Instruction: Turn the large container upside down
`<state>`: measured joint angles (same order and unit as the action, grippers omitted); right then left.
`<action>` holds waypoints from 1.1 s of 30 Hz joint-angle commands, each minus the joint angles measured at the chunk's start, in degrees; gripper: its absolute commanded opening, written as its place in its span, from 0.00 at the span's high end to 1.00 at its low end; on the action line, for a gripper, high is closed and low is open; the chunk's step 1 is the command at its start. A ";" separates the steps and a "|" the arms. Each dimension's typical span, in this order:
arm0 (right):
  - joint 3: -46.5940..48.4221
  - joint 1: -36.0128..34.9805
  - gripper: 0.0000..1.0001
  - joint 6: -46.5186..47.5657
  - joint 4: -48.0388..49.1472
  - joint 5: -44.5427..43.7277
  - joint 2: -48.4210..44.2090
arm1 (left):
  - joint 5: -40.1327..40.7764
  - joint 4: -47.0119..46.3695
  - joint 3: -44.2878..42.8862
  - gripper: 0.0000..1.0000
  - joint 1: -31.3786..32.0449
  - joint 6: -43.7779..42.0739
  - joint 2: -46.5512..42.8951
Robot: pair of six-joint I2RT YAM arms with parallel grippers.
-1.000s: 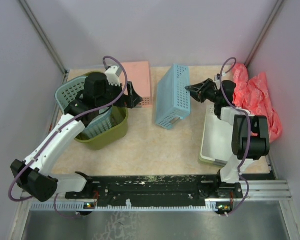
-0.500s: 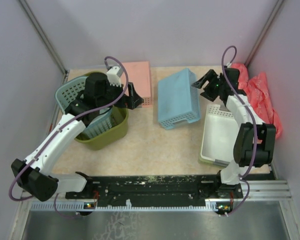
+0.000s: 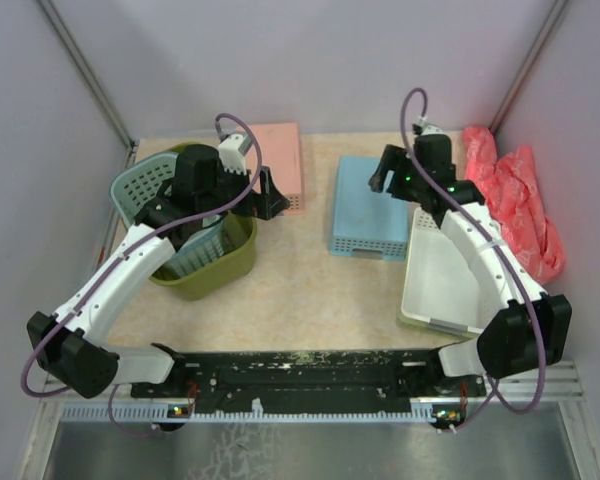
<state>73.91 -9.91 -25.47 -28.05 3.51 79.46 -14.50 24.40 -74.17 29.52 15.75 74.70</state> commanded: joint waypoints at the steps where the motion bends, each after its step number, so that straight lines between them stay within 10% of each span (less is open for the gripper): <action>1: -2.06 -8.86 0.26 3.94 -3.99 -8.10 -3.92 | -0.31 -1.94 0.01 0.01 0.16 -1.31 0.14; 19: -4.94 -18.21 0.43 -7.51 -10.19 -24.57 4.51 | -0.38 -2.43 1.24 0.01 0.16 -1.51 -0.56; 33: -1.43 -7.44 0.25 -3.84 -5.59 -21.41 9.96 | -0.16 -2.43 1.76 0.01 0.26 -1.53 -1.11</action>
<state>67.66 -18.44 -31.57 -36.14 -17.91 87.31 -14.61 23.20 -72.71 29.52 15.05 74.72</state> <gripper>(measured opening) 0.733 0.996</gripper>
